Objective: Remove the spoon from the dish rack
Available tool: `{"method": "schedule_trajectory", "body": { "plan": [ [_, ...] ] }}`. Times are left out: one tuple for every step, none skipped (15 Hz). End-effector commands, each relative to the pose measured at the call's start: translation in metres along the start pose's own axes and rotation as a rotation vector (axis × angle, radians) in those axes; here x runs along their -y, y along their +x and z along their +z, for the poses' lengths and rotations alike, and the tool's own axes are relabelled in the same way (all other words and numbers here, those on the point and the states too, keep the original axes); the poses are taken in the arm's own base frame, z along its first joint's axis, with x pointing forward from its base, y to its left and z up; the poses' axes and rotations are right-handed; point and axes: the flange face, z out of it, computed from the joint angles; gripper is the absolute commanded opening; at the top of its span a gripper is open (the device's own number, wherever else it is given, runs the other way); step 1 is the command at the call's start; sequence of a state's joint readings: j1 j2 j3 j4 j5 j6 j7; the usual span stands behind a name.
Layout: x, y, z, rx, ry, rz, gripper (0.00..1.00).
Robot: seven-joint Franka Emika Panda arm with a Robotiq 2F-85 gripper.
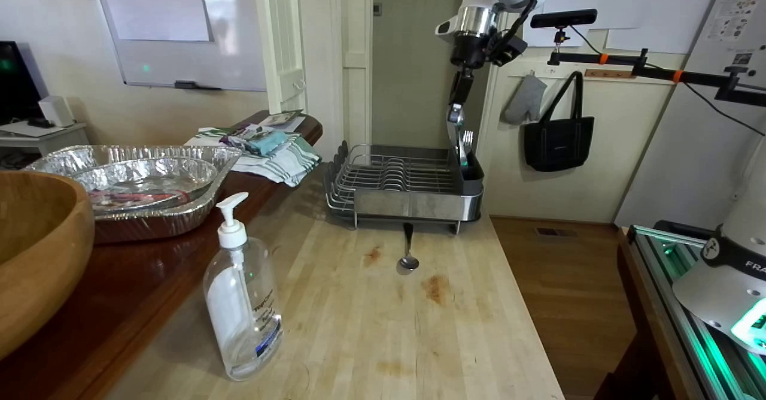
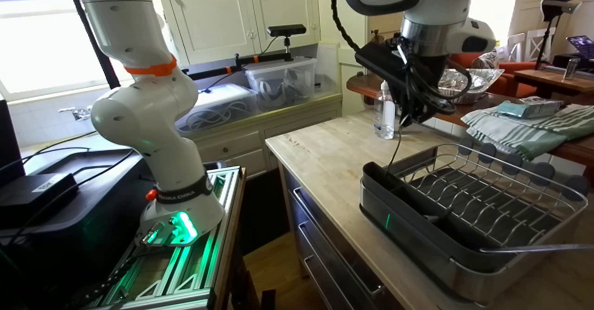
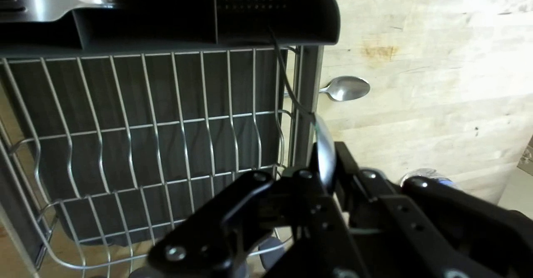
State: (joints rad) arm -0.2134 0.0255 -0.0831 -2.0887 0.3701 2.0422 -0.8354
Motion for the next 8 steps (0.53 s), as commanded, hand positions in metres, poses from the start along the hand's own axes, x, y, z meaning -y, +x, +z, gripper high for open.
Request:
{"method": "schedule_trajectory", "body": {
  "plan": [
    [0.026,0.004,-0.023,-0.036,-0.053,-0.036,0.02],
    [0.035,0.008,-0.028,-0.044,-0.063,-0.053,0.02],
    [0.042,0.012,-0.032,-0.051,-0.070,-0.070,0.02],
    [0.051,0.016,-0.035,-0.056,-0.078,-0.091,0.02],
    [0.061,0.021,-0.037,-0.058,-0.085,-0.113,0.02],
    [0.070,0.025,-0.038,-0.061,-0.089,-0.135,0.02],
    [0.080,0.029,-0.037,-0.060,-0.093,-0.158,0.02],
    [0.090,0.034,-0.037,-0.057,-0.095,-0.181,0.02]
  ]
}}
